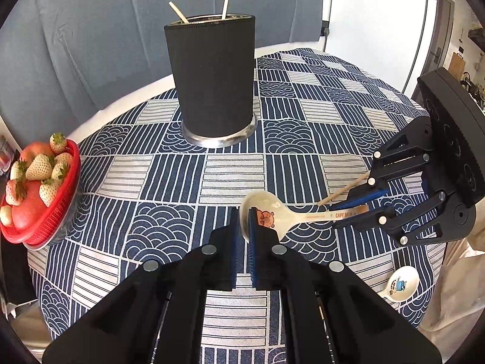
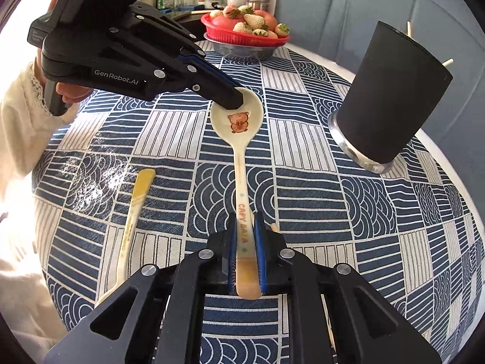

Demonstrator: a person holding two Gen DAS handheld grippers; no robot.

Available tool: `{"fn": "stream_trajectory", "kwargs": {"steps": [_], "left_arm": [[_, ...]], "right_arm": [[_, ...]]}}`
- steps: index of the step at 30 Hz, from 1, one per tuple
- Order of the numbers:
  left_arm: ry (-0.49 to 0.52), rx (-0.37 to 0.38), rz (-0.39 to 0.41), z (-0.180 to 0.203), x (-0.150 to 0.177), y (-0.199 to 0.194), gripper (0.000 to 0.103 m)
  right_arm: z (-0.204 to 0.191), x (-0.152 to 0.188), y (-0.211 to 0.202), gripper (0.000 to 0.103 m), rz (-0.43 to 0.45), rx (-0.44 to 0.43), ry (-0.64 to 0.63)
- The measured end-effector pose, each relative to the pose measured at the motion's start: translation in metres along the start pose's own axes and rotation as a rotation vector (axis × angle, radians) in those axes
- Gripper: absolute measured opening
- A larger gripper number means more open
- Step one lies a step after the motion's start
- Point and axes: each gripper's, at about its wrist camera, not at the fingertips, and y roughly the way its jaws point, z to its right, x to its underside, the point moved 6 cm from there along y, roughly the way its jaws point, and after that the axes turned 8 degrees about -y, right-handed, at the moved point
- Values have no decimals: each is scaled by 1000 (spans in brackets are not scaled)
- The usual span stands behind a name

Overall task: Organize utensils
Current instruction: 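Lift the white spoon and lower it handle-first into the black holder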

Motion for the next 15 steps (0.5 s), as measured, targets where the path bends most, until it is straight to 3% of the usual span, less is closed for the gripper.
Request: {"fn": "stream_trajectory", "kwargs": {"steps": [10,15], "left_arm": [[37,-74,31,2,-33,-19,6],[26,-93,89,-3,-51,-40,6]], "right_arm": [[18,-19,-22,11,25,46,-32],[28,-39,-40,11,59,81,-64]]}}
